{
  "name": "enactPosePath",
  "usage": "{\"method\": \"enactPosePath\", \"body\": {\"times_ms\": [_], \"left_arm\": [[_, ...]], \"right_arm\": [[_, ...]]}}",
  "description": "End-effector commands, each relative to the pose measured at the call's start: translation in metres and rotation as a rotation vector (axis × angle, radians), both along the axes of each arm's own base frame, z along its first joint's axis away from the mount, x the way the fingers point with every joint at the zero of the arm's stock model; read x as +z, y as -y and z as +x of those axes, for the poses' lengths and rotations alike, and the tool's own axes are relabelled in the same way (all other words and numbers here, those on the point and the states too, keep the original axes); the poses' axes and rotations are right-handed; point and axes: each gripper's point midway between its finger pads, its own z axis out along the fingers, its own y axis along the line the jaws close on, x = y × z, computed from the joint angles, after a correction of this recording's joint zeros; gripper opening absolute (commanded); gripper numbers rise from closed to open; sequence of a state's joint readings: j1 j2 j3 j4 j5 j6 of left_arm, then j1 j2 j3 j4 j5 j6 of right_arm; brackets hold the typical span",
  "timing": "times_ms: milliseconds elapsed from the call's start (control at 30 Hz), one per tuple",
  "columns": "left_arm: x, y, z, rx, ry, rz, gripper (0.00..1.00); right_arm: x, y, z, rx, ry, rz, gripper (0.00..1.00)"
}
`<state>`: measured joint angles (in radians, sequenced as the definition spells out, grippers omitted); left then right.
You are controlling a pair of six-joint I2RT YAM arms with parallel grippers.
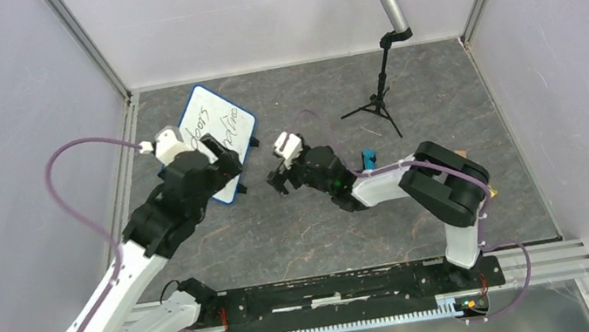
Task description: Erase the whiteboard
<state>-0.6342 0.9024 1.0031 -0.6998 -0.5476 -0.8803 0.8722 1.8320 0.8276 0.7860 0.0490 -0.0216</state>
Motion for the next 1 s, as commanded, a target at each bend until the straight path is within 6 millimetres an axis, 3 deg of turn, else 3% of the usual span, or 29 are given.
{"method": "enactPosePath", "body": {"times_ms": [0,167,367,467,567,733,967], "left_arm": [[0.065,-0.025,-0.008,-0.092,0.211,0.173,1.0],[0.118,-0.043,-0.018,-0.121,0.353,0.277,1.0],[0.149,-0.048,-0.011,-0.079,0.502,0.292,1.0],[0.148,-0.043,-0.003,-0.095,0.529,0.327,1.0],[0.135,-0.045,0.002,-0.107,0.492,0.426,1.0],[0.104,-0.045,0.004,-0.131,0.478,0.462,1.0],[0.106,-0.052,-0.004,-0.104,0.496,0.437,1.0]], "right_arm": [[-0.005,-0.05,-0.012,0.129,-0.014,-0.03,0.98],[-0.018,-0.082,-0.003,0.146,-0.051,-0.066,0.98],[-0.038,-0.101,0.004,0.15,-0.104,-0.068,0.85],[-0.045,-0.109,0.002,0.159,-0.153,-0.047,0.75],[-0.054,-0.12,-0.003,0.203,-0.179,-0.07,0.66],[-0.057,-0.13,-0.007,0.188,-0.152,-0.117,0.64],[-0.055,-0.138,-0.003,0.181,-0.145,-0.115,0.46]]}}
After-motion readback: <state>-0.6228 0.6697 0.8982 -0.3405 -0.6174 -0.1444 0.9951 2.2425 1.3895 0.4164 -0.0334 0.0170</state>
